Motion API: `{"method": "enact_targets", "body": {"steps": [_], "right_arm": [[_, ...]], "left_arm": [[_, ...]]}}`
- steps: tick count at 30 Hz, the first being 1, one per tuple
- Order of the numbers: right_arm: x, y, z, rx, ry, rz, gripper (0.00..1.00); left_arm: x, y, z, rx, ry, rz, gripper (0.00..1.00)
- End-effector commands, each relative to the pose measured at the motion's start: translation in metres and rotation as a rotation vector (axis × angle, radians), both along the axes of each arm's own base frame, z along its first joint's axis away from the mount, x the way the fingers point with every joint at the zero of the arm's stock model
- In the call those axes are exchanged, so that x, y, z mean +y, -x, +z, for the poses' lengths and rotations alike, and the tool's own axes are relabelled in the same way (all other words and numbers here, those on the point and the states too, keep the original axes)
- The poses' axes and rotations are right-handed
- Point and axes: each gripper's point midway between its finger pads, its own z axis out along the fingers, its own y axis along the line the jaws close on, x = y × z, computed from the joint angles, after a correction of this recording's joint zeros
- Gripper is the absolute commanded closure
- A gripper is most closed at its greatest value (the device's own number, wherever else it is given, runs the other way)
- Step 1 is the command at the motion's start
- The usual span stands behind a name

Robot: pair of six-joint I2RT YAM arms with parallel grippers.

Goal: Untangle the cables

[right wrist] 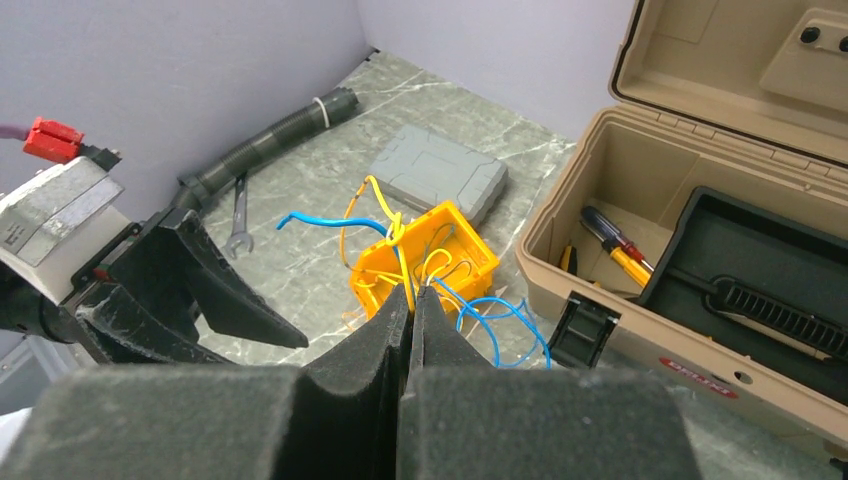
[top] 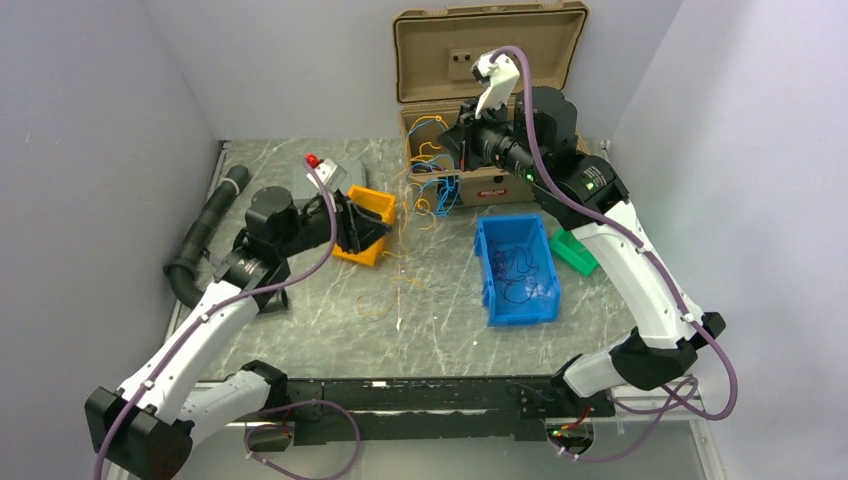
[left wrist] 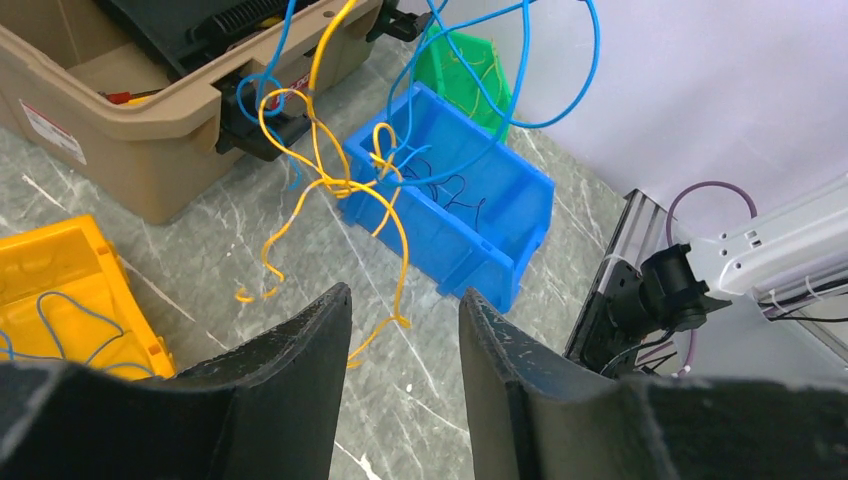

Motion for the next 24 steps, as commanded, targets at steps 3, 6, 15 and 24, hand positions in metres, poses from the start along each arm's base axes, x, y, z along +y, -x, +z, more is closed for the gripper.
{"method": "enact_targets", "body": {"steps": [3,6,15,24], "right_arm": [[-0.005,0.009,0.037,-0.092,-0.06,0.012,1.0],[-0.005,0.008,0.036,-0.09,-0.06,0.01,1.0],[-0.005,0.008,0.036,-0.09,-0.065,0.006,1.0],[-0.009,0.005,0.037,-0.102,-0.057,-0.019,1.0]], "left_arm": [[-0.012,-0.004,0.027,-0.051,0.038,-0.048,0.53],[-0.018,-0.009,0.024,-0.036,0.031,-0.056,0.53],[-0.044,-0.016,0.011,0.006,0.026,-0.097,0.51],[-0.067,-0.025,-0.003,0.009,0.041,-0.154,1.0]]}}
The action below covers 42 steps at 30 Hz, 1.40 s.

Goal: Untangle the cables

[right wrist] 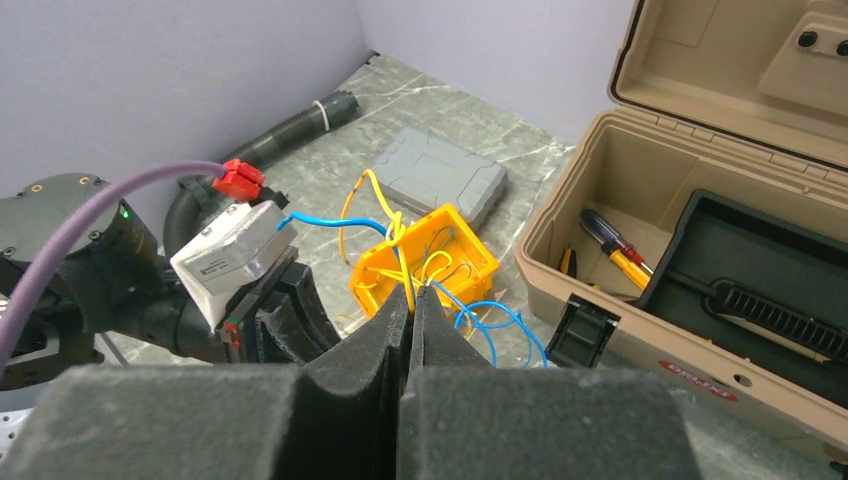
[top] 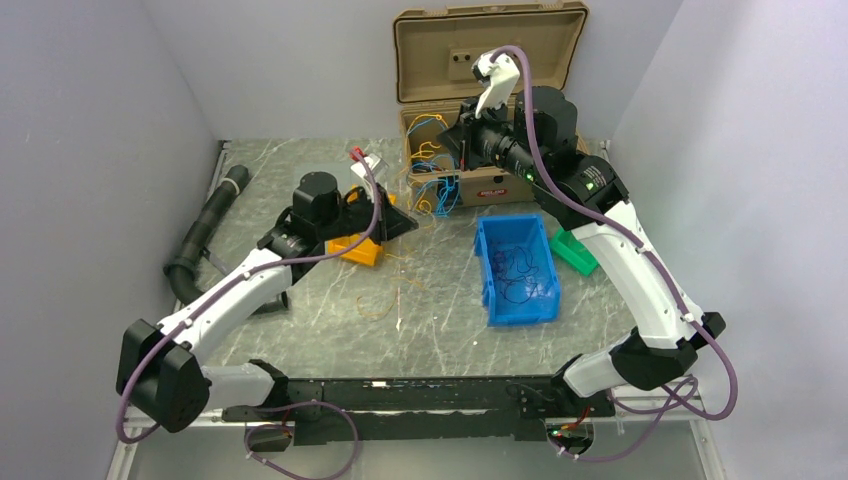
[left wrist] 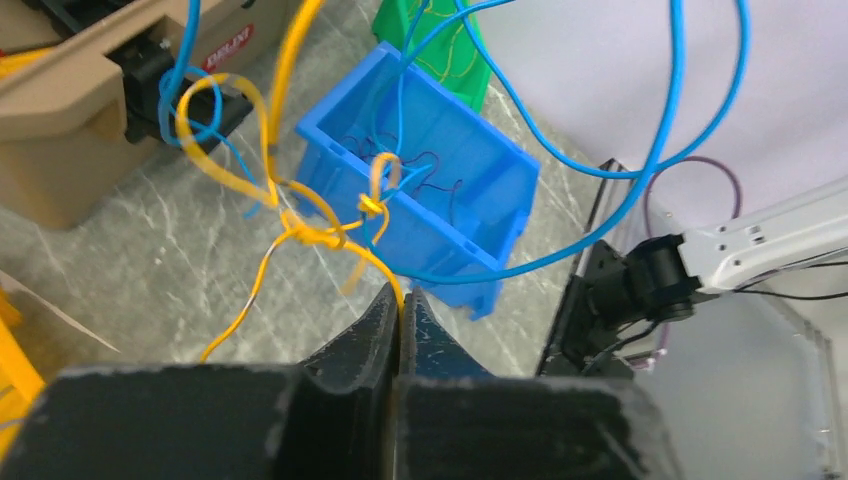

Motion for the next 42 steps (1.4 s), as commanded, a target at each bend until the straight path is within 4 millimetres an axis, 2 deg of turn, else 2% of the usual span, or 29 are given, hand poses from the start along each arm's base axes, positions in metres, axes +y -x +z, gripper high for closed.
{"method": "enact_targets", "body": {"steps": [1,4,8,12,14,18,20,23,25,31,35,38,42], "right_arm": [[-0.012,0.003,0.035,-0.098,-0.05,-0.039,1.0],[-0.027,-0.007,0.038,-0.104,-0.041,-0.138,1.0],[-0.049,-0.017,0.05,-0.124,-0.032,-0.263,1.0],[-0.072,-0.026,0.067,-0.164,-0.032,-0.36,1.0],[-0.088,-0.03,0.074,-0.179,-0.024,-0.421,1.0],[-0.114,-0.035,0.085,-0.204,-0.018,-0.514,1.0],[-0.122,-0.036,0.087,-0.207,-0.018,-0.536,1.0],[-0.129,-0.036,0.085,-0.205,-0.021,-0.551,1.0],[-0.131,-0.036,0.081,-0.2,-0.023,-0.554,1.0],[-0.135,-0.035,0.064,-0.164,-0.022,-0.561,1.0],[-0.134,-0.034,0.049,-0.131,-0.011,-0.554,1.0],[-0.114,-0.027,0.024,-0.084,-0.001,-0.437,1.0],[-0.089,-0.015,-0.031,0.032,0.017,-0.293,1.0]], "left_arm": [[-0.012,-0.005,0.024,-0.106,0.071,-0.041,1.0],[-0.004,-0.008,0.001,-0.086,0.038,0.018,1.0],[0.013,-0.002,-0.048,0.004,-0.019,0.103,1.0],[0.027,0.014,-0.1,0.115,-0.026,0.158,1.0],[0.034,0.023,-0.119,0.153,-0.023,0.18,1.0],[0.056,0.037,-0.146,0.191,-0.073,0.259,1.0],[0.071,0.037,-0.152,0.195,-0.108,0.329,1.0],[0.09,0.035,-0.146,0.175,-0.129,0.415,1.0],[0.104,0.031,-0.131,0.142,-0.127,0.489,1.0],[0.153,0.029,-0.108,0.134,-0.209,0.704,1.0],[0.178,0.029,-0.087,0.101,-0.235,0.809,1.0],[0.178,0.03,-0.059,0.021,-0.231,0.773,1.0],[0.152,0.034,-0.019,-0.099,-0.196,0.596,1.0]]}}
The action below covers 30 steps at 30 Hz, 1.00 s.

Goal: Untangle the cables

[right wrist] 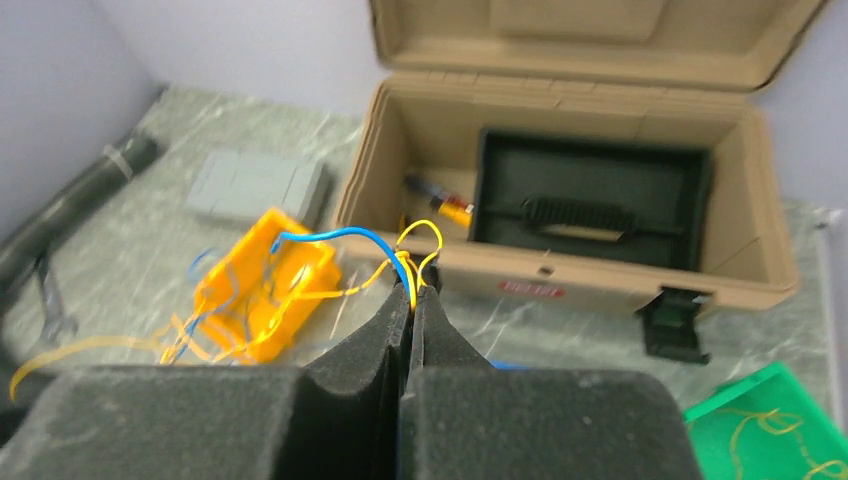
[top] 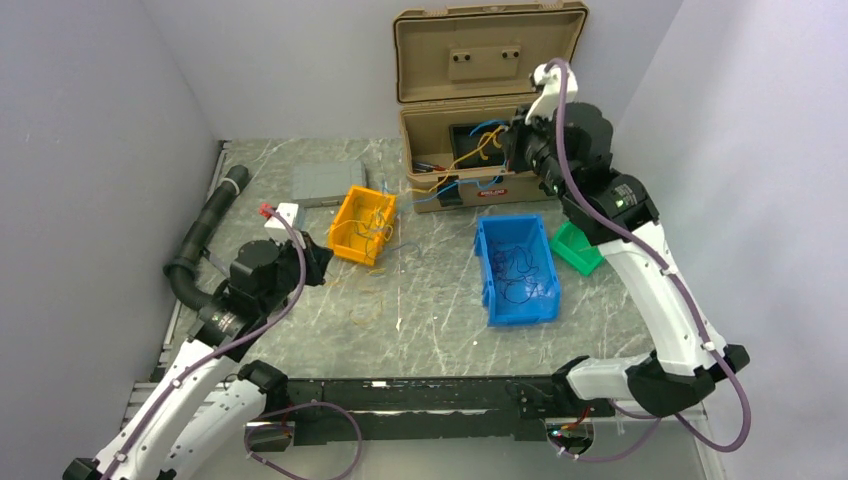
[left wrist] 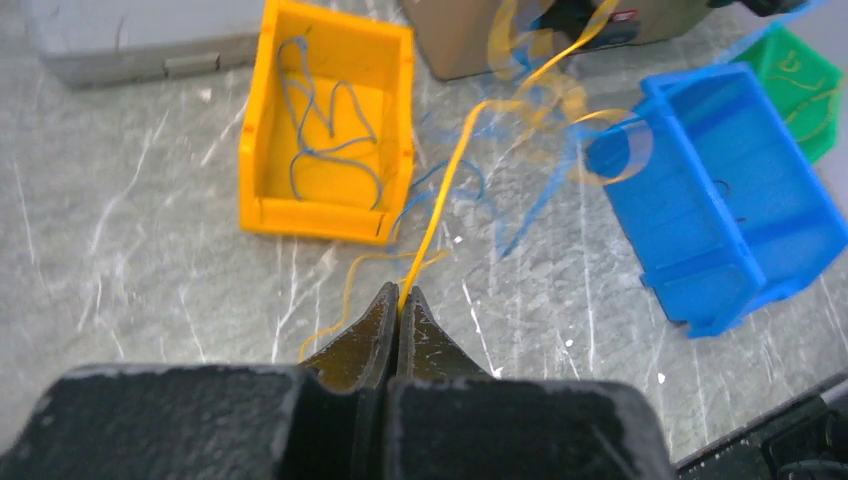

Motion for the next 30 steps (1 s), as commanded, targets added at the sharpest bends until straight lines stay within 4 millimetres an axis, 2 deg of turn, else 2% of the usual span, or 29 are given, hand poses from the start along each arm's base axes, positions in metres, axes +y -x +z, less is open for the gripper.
{"method": "enact_targets", "body": {"steps": [1,4,7,9,11,12,13,18,23,27,30], "right_arm": [[0.027,0.017,-0.05,0.1,-0.044,0.16,1.0],[0.042,0.028,-0.091,0.172,-0.057,0.25,1.0],[0.06,0.043,-0.116,0.2,-0.084,0.371,0.99],[0.077,0.056,-0.13,0.222,-0.102,0.484,0.84],[0.093,0.07,-0.142,0.235,-0.104,0.581,0.51],[0.102,0.077,-0.146,0.234,-0.098,0.627,0.39],[0.111,0.084,-0.147,0.226,-0.092,0.672,0.34],[0.152,0.118,-0.136,0.108,-0.09,0.904,0.31],[0.177,0.143,-0.126,-0.019,-0.11,1.057,0.3],[0.194,0.147,-0.125,-0.062,-0.105,1.085,0.29],[0.207,0.147,-0.135,-0.047,-0.08,1.092,0.29]], "left_arm": [[-0.017,0.004,0.05,-0.119,-0.042,-0.158,1.0],[-0.028,0.003,0.062,-0.107,-0.075,-0.239,1.0],[-0.038,0.005,0.078,-0.121,-0.089,-0.317,1.0],[-0.046,0.009,0.087,-0.132,-0.093,-0.377,1.0],[-0.055,0.015,0.093,-0.135,-0.095,-0.452,1.0],[-0.06,0.019,0.096,-0.136,-0.094,-0.5,1.0],[-0.064,0.024,0.098,-0.136,-0.094,-0.543,1.0],[-0.088,0.055,0.114,-0.131,-0.034,-0.779,1.0],[-0.093,0.065,0.123,-0.144,-0.02,-0.825,1.0],[-0.097,0.073,0.129,-0.154,0.005,-0.874,1.0],[-0.1,0.077,0.134,-0.172,0.018,-0.889,1.0]]}}
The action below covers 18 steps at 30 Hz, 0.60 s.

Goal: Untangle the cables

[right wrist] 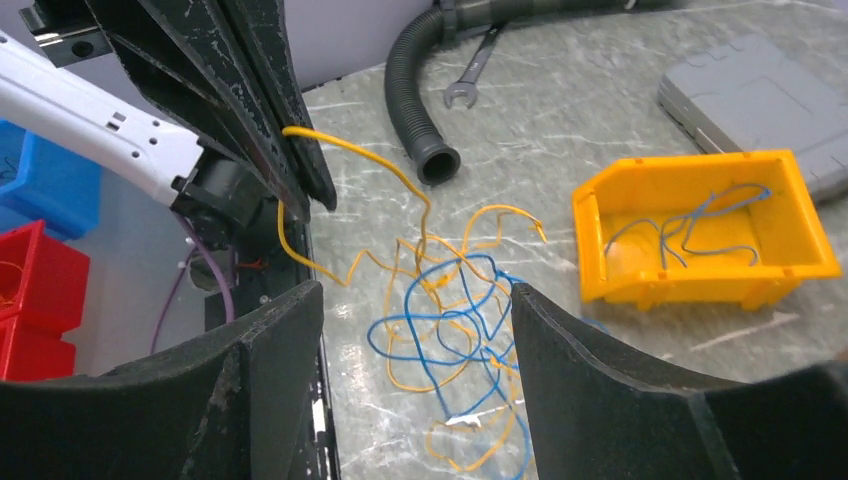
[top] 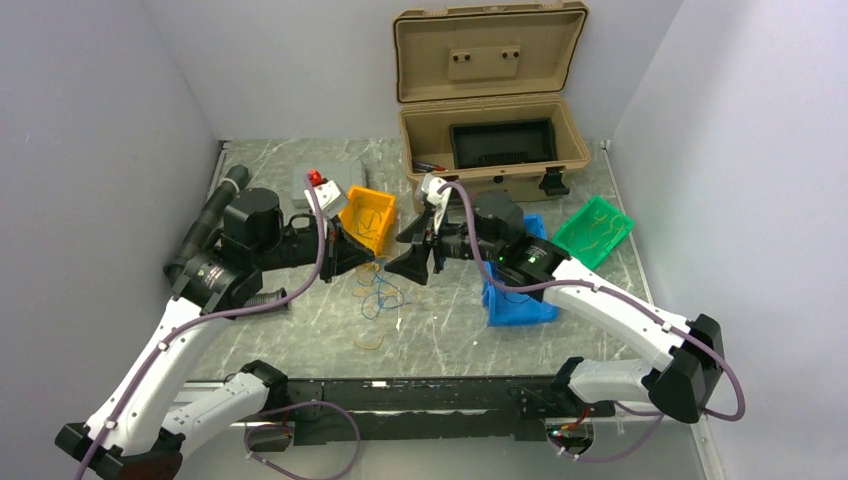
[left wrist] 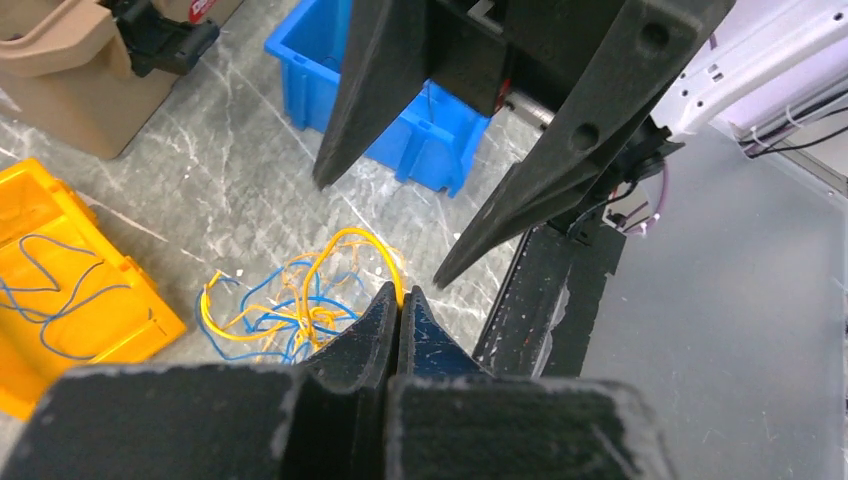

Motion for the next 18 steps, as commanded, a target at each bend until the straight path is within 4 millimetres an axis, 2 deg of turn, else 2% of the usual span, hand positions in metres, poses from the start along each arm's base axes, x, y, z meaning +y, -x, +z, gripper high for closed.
{"method": "enact_targets", "body": {"steps": [1,8,13,14,15,17,18], "right_arm": [[0.024,-0.001,0.015,-0.106,-0.057,0.046,0.29],[0.041,-0.004,-0.016,-0.095,-0.026,0.028,0.27],[0.046,-0.008,-0.043,-0.073,-0.008,0.009,0.33],[0.047,-0.009,-0.05,-0.064,0.0,0.005,0.37],[0.048,-0.009,-0.055,-0.055,0.003,-0.002,0.46],[0.045,-0.013,-0.064,-0.03,0.01,-0.04,0.71],[0.042,-0.015,-0.067,-0.025,0.008,-0.065,0.8]], "left_arm": [[-0.006,0.015,0.028,-0.069,0.059,-0.082,1.0],[-0.006,0.017,0.04,-0.092,0.089,-0.076,1.0],[-0.005,0.022,0.049,-0.114,0.106,-0.078,1.0],[-0.005,0.023,0.051,-0.119,0.111,-0.08,1.0],[-0.004,0.023,0.052,-0.123,0.113,-0.075,1.0],[-0.002,0.02,0.054,-0.133,0.112,-0.053,1.0],[0.0,0.018,0.054,-0.136,0.105,-0.029,1.0]]}}
